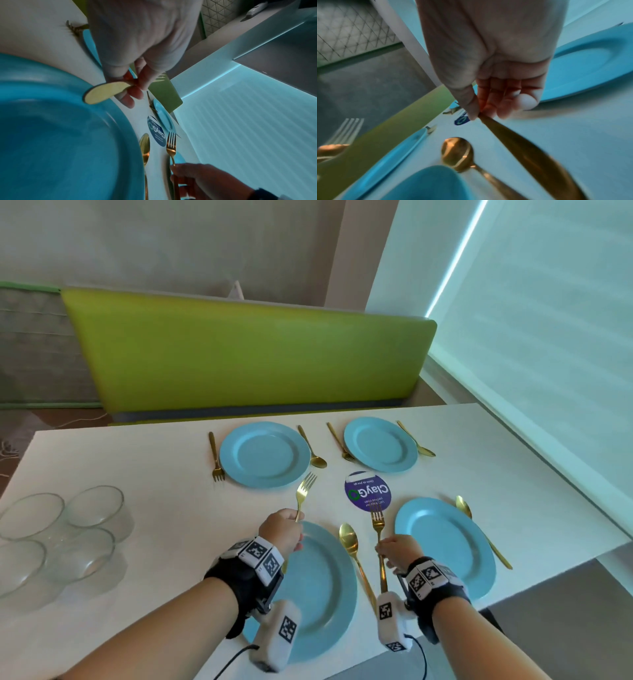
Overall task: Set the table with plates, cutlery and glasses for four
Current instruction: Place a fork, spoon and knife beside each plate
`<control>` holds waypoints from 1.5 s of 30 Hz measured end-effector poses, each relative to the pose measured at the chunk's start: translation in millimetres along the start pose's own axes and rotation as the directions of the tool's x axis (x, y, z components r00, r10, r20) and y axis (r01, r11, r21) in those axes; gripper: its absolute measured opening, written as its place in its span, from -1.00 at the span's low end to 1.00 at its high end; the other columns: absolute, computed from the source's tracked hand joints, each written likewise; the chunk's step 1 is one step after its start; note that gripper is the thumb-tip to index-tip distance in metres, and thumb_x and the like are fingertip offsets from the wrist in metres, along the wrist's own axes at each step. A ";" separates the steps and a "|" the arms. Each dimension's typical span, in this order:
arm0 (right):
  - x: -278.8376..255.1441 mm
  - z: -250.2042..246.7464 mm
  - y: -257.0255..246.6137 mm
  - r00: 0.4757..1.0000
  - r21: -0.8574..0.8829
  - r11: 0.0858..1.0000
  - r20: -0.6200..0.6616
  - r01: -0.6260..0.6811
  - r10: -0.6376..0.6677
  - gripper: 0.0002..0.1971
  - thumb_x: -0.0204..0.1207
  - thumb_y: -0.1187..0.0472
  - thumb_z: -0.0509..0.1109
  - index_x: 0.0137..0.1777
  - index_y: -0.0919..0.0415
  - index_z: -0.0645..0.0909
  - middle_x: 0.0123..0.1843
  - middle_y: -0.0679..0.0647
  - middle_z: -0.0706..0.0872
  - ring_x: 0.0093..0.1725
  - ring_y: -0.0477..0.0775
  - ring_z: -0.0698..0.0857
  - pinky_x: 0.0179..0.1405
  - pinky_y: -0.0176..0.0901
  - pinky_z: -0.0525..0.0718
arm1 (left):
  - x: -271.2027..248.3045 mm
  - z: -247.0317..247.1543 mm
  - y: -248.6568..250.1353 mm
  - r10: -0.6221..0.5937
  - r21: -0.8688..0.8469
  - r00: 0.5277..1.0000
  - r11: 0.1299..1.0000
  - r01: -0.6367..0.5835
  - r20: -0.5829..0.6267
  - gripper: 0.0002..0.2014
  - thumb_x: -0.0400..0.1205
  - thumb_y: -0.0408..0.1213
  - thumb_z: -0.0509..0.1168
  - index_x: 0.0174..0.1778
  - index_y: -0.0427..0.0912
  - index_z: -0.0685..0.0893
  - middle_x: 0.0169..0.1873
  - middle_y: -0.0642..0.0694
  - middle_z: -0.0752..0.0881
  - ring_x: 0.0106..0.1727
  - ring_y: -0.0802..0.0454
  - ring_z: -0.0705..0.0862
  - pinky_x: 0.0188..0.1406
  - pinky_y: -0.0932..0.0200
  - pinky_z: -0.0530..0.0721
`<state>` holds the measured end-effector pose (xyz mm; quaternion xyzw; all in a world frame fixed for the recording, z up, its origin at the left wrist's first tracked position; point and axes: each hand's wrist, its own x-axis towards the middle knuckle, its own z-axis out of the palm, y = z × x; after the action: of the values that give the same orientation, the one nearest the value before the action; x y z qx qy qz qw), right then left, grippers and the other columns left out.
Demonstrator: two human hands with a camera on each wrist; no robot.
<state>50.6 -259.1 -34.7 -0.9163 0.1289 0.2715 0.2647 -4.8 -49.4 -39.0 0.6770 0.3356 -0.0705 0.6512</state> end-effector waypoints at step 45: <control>25.7 -3.3 60.6 0.954 -0.165 0.985 -0.298 -0.053 0.002 -0.51 0.42 -0.05 0.50 0.23 0.23 0.54 0.18 0.18 0.68 0.18 0.23 0.68 0.04 -0.02 0.64 | -11.9 41.0 -23.4 -0.040 0.006 0.993 0.999 0.041 -0.109 -0.92 0.63 -0.42 0.22 -0.07 -0.20 0.60 -0.37 -0.07 0.59 -0.41 0.08 0.59 -0.30 0.17 0.70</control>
<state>50.0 -313.4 -72.1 -0.9641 0.1562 0.1446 0.1589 -12.7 -93.5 -58.0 0.6754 0.3841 -0.0480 0.6277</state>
